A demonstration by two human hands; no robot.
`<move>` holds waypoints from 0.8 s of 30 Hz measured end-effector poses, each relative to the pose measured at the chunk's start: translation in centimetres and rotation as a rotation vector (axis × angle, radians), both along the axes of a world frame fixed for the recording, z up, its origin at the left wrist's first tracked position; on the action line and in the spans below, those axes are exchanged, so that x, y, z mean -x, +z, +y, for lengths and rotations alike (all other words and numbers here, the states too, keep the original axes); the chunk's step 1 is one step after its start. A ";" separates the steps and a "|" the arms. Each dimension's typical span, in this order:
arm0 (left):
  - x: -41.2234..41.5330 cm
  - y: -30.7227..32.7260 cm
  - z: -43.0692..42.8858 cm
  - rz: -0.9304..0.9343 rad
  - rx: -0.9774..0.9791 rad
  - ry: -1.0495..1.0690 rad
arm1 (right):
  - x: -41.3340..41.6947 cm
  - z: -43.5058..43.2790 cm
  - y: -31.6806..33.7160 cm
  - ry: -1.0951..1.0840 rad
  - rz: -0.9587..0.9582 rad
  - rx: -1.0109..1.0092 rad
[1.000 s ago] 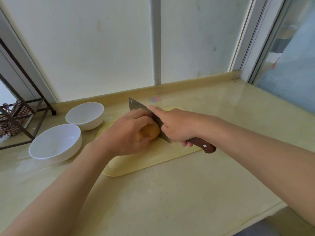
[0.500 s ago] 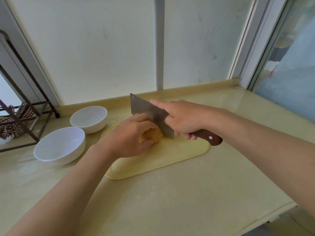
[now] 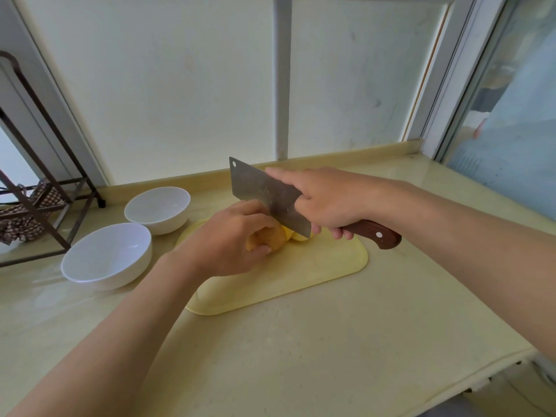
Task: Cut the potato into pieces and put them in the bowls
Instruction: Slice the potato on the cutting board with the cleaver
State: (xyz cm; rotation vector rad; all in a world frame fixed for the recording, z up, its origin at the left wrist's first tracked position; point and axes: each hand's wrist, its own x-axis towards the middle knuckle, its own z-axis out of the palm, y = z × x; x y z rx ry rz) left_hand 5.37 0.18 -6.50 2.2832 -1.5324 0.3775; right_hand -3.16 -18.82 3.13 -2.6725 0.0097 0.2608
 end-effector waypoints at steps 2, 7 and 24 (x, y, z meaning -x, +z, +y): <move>0.0 0.0 0.0 -0.004 0.002 -0.002 | 0.1 -0.1 0.1 0.004 -0.006 -0.001; 0.1 0.2 0.0 -0.024 0.001 0.001 | 0.3 -0.2 0.3 0.011 -0.023 -0.014; 0.2 0.3 -0.1 -0.022 -0.006 0.013 | 0.7 0.4 0.7 0.041 -0.025 0.012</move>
